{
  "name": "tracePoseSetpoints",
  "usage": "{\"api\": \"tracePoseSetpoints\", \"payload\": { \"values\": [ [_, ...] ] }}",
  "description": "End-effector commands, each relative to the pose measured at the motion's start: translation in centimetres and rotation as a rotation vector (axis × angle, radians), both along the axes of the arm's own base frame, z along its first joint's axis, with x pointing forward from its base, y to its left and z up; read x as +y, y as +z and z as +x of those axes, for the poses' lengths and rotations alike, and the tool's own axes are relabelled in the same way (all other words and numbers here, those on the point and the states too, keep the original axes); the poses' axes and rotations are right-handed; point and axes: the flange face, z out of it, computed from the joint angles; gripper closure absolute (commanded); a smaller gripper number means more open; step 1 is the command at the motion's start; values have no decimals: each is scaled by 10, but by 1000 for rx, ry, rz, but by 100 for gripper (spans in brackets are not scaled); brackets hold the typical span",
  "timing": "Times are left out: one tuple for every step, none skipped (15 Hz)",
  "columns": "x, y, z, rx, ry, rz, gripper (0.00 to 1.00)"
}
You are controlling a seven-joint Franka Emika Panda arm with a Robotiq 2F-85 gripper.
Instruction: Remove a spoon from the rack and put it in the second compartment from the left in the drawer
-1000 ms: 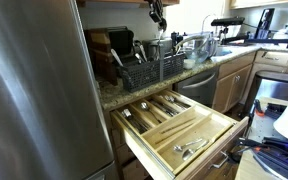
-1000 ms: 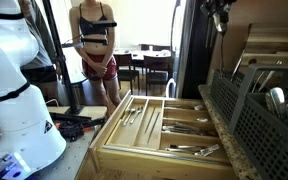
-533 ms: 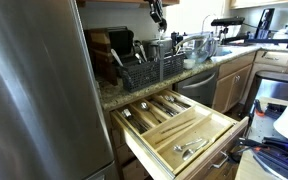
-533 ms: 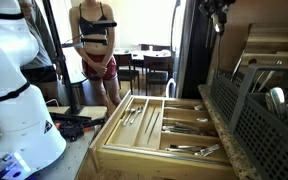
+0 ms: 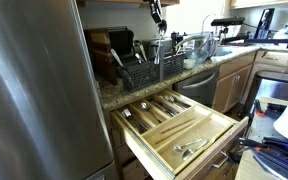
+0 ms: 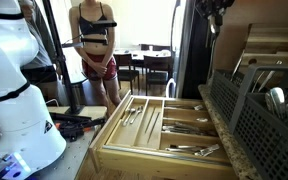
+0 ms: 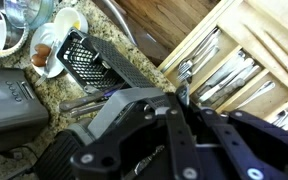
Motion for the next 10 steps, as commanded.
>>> {"api": "tracePoseSetpoints", "payload": {
  "values": [
    [-2, 3, -8, 44, 31, 16, 94],
    [-2, 2, -7, 52, 41, 21, 95],
    [-2, 1, -7, 61, 49, 23, 94],
    [-2, 1, -7, 67, 57, 25, 94],
    [-2, -1, -7, 76, 67, 30, 94],
    [-1, -2, -7, 85, 78, 33, 94],
    [-1, -3, -7, 94, 85, 37, 94],
    [-1, -4, -7, 100, 91, 42, 94],
    [0, -5, -6, 108, 99, 45, 94],
    [0, -6, -6, 115, 109, 51, 94]
  ]
}}
